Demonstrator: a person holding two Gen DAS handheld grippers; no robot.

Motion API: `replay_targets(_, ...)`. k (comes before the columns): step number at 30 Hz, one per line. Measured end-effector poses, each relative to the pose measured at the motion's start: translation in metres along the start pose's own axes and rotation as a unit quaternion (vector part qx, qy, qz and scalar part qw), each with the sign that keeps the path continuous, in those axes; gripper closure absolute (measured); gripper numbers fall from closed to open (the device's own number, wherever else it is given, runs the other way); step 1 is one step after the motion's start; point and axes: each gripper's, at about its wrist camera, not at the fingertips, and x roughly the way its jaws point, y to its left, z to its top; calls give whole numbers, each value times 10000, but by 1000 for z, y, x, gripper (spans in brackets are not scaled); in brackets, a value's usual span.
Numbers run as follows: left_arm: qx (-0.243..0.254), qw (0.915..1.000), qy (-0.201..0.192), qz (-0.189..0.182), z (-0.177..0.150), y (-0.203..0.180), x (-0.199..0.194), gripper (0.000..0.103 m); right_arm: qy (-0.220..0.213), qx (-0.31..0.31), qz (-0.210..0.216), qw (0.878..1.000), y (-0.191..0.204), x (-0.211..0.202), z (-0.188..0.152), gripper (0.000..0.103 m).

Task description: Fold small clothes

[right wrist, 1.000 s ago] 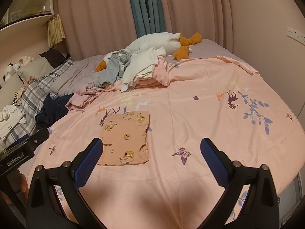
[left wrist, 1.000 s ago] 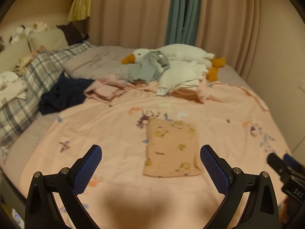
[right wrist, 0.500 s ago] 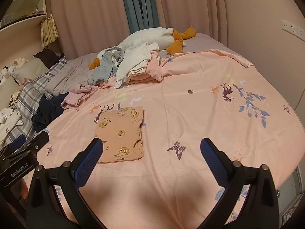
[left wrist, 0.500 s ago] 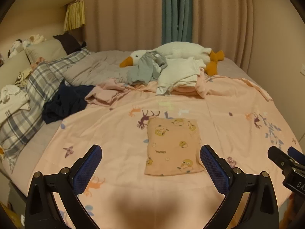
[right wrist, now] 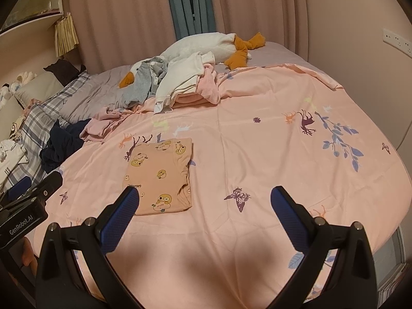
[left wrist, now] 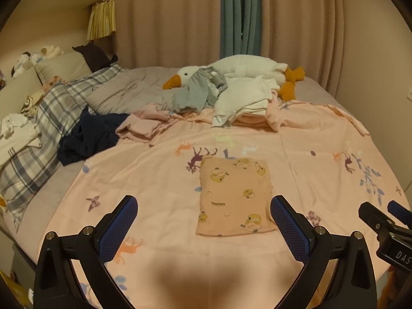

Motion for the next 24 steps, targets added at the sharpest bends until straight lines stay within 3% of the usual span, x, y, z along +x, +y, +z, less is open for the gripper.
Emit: replay_targets(24,88,9999,113,39,-6,-2,4,1,152,-104,-147,9997,4,8,-3,1)
